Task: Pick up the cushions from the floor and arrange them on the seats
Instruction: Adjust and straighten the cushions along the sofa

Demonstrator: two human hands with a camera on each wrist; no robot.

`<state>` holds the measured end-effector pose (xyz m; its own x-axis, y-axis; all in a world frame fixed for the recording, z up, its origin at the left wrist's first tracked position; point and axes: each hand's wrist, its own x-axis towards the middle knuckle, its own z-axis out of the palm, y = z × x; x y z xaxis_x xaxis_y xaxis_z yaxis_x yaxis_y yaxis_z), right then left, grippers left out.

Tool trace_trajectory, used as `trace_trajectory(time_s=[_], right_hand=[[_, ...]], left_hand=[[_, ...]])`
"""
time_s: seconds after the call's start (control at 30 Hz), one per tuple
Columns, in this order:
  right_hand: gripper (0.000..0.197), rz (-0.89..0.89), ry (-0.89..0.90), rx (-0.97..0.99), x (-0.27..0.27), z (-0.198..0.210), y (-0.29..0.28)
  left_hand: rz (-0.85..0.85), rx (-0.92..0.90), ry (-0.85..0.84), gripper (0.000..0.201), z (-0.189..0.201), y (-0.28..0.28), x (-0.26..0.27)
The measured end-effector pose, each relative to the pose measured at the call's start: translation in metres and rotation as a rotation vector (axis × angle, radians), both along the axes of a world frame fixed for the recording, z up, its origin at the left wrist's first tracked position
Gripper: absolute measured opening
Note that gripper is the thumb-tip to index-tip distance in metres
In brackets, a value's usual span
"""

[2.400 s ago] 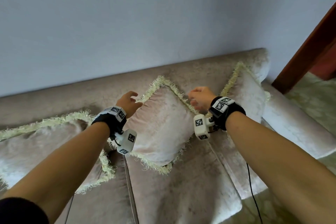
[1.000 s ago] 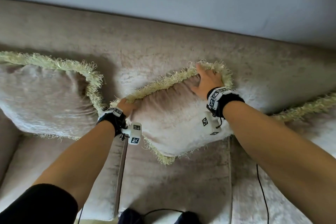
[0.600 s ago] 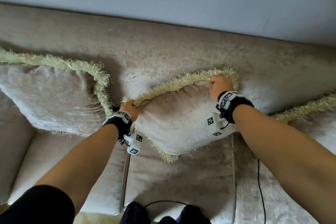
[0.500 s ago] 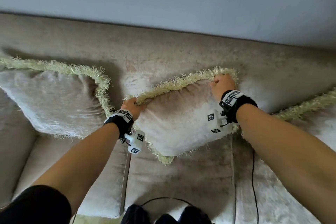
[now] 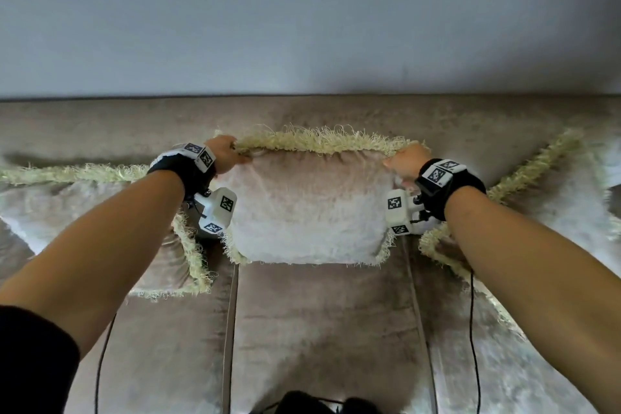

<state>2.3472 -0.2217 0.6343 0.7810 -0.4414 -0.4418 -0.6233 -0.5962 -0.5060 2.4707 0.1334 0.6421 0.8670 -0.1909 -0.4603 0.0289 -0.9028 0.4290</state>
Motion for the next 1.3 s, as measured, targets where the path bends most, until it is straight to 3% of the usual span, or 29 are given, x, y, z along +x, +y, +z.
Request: trace_trajectory(time_s=[0.13, 0.2, 0.3, 0.37, 0.5, 0.6, 0.67, 0.77, 0.93, 1.0, 1.1, 1.23, 1.3], right_hand=[[0.038, 0.047, 0.052, -0.052, -0.001, -0.001, -0.01], [0.035, 0.05, 0.089, -0.057, -0.005, -0.016, -0.014], [0.026, 0.079, 0.084, 0.0, -0.012, -0.051, -0.013], [0.03, 0.091, 0.096, 0.072, -0.017, -0.073, -0.01], [0.017, 0.071, 0.056, 0.115, -0.023, -0.091, -0.007], [0.023, 0.068, 0.076, 0.144, -0.018, -0.099, -0.008], [0.015, 0.058, 0.098, 0.175, -0.016, -0.095, -0.005], [0.047, 0.05, 0.142, 0.142, -0.016, -0.089, 0.0], [0.073, 0.022, 0.131, 0.212, -0.023, -0.08, 0.004], [0.067, 0.038, 0.119, 0.225, -0.027, -0.073, 0.005], [0.04, 0.01, 0.007, 0.283, -0.036, -0.054, 0.009], [0.053, -0.04, -0.116, 0.366, -0.054, -0.02, 0.015], [0.048, -0.064, -0.178, 0.377, -0.064, -0.004, 0.013]], left_hand=[[0.086, -0.055, 0.05, 0.03, -0.013, -0.01, -0.002], [0.131, -0.068, 0.031, 0.028, -0.029, -0.017, -0.004], [0.114, 0.003, 0.023, 0.046, -0.064, -0.022, -0.006], [0.038, 0.079, 0.07, 0.058, -0.085, -0.022, -0.012], [0.009, 0.122, 0.087, 0.074, -0.105, -0.02, -0.021], [0.039, 0.143, 0.072, 0.07, -0.102, -0.025, -0.023], [0.034, 0.135, 0.073, 0.068, -0.099, -0.029, -0.024], [0.057, 0.101, 0.091, 0.067, -0.097, -0.03, -0.031], [0.025, 0.128, 0.081, 0.061, -0.084, -0.033, -0.046], [0.042, 0.101, 0.103, 0.056, -0.072, -0.037, -0.055], [0.107, -0.026, 0.112, 0.05, -0.055, -0.046, -0.071], [0.159, -0.214, 0.06, 0.042, -0.023, -0.066, -0.097], [0.162, -0.302, -0.005, 0.033, -0.002, -0.083, -0.109]])
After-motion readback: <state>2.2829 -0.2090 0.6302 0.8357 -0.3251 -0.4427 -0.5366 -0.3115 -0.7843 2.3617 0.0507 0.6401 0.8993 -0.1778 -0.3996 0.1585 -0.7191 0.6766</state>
